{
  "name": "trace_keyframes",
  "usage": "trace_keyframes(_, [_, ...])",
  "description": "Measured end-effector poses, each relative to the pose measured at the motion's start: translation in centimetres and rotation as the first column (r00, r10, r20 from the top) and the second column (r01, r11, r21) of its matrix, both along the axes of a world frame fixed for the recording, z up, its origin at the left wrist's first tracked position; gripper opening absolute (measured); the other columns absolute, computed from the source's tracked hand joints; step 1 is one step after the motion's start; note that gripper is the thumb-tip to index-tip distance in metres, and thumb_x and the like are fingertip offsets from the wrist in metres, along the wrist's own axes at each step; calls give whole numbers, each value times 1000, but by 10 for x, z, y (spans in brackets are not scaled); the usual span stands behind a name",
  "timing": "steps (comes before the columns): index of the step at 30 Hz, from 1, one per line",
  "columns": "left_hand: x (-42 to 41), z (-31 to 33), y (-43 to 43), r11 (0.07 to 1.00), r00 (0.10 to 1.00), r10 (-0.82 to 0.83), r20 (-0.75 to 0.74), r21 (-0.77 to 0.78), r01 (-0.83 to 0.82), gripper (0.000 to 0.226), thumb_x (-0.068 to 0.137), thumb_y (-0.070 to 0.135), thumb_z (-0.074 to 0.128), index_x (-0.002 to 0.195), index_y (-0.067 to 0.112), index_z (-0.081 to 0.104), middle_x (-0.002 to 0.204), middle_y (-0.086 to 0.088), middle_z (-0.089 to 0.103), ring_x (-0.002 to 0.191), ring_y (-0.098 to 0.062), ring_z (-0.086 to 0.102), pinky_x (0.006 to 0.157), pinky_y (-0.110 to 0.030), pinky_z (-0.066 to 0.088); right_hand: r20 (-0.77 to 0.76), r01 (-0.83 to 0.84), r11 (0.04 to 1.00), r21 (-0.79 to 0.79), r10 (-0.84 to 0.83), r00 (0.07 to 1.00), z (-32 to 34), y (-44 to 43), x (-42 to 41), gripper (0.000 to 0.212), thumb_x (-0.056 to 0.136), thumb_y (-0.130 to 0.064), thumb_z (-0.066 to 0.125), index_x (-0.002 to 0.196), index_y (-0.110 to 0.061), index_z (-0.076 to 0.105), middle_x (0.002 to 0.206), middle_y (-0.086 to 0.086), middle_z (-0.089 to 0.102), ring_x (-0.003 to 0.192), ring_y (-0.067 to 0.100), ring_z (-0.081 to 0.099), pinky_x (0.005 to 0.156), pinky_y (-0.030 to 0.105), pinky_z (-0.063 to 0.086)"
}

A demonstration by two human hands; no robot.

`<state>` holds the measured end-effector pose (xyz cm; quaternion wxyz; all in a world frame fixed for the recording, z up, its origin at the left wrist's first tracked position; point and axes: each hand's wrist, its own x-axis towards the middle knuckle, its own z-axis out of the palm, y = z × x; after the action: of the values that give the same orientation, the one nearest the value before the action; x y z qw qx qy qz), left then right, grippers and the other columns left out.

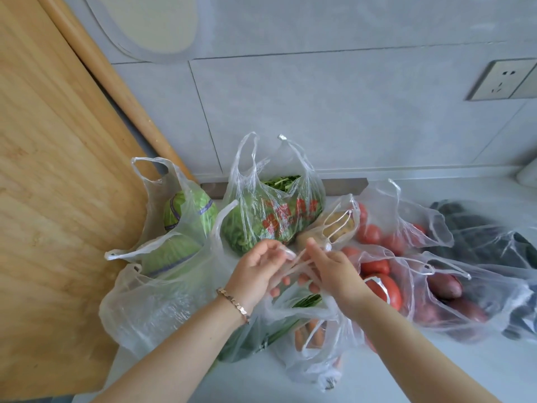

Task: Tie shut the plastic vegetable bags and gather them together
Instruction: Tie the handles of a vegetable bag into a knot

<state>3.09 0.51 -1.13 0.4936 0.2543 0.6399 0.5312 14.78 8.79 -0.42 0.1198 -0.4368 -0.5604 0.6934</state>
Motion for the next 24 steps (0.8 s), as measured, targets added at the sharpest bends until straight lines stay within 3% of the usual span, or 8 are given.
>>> trace_keyframes(3, [3, 0, -9, 994, 994, -101, 27, -28, 102, 32, 94, 18, 44, 65, 10, 54, 67, -6, 64, 43, -13, 50, 55, -31, 40, 26, 196, 972, 130, -201, 979, -10, 6, -1, 43, 94, -31, 46, 60, -7, 57, 35, -3, 48, 29, 8, 43, 38, 19, 37])
trace_keyframes(6, [9, 1, -21, 959, 921, -284, -266, -62, 278, 29, 88, 28, 54, 63, 13, 51, 45, 7, 53, 45, -8, 48, 62, -25, 45, 225, 21, 923, 385, -115, 968, -22, 10, -5, 24, 82, -27, 67, 66, -13, 56, 44, -5, 50, 32, 6, 42, 40, 16, 36])
trace_keyframes(9, [2, 0, -20, 979, 914, -202, -351, -38, 201, 26, 83, 17, 62, 59, 15, 52, 40, 9, 49, 41, -4, 47, 52, -18, 44, 346, -172, 880, 443, 9, 938, -25, 6, -13, 24, 74, -15, 74, 94, -18, 61, 61, -6, 49, 51, 4, 43, 48, 11, 34])
trace_keyframes(13, [-23, -12, -15, 995, 921, 77, -382, -31, -97, 26, 81, 11, 63, 57, 14, 53, 35, 8, 45, 38, -6, 42, 49, -21, 42, 243, -307, 834, 459, 214, 946, -21, -8, -13, 14, 89, -14, 54, 91, -18, 67, 67, -1, 61, 53, 1, 48, 54, 15, 40])
trace_keyframes(16, [-27, -16, -17, 992, 926, 107, -361, -21, -123, 21, 82, 15, 64, 64, 7, 58, 35, 8, 47, 37, -4, 42, 47, -13, 40, -84, -326, 924, 202, 348, 934, -15, -11, -2, 37, 86, 5, 51, 99, -28, 62, 88, 25, 67, 72, 19, 57, 70, 36, 52])
trace_keyframes(19, [-19, -21, -18, 988, 975, 114, -189, -84, -132, 22, 84, 20, 60, 67, 6, 60, 37, 6, 52, 35, -4, 42, 49, -17, 39, -205, -227, 944, 239, 277, 939, -17, -12, -1, 35, 81, 14, 56, 85, -17, 70, 72, -2, 73, 70, 4, 65, 70, 15, 53])
trace_keyframes(21, [-14, -20, -18, 977, 973, 200, 117, -95, -190, 28, 79, 24, 60, 56, 9, 57, 42, 4, 52, 39, -10, 43, 50, -22, 37, -157, -95, 948, 303, 148, 976, -17, -14, -6, 24, 82, 3, 62, 75, -18, 71, 63, -9, 71, 59, -3, 61, 61, 10, 49])
trace_keyframes(24, [-20, -14, -20, 952, 790, 300, 535, -120, -281, 47, 89, 25, 48, 43, 13, 49, 50, -4, 52, 52, -18, 47, 63, -31, 38, -95, -80, 921, 381, 125, 988, -11, -9, -10, 22, 87, -19, 58, 68, -21, 70, 81, -1, 70, 74, -3, 59, 75, 8, 44])
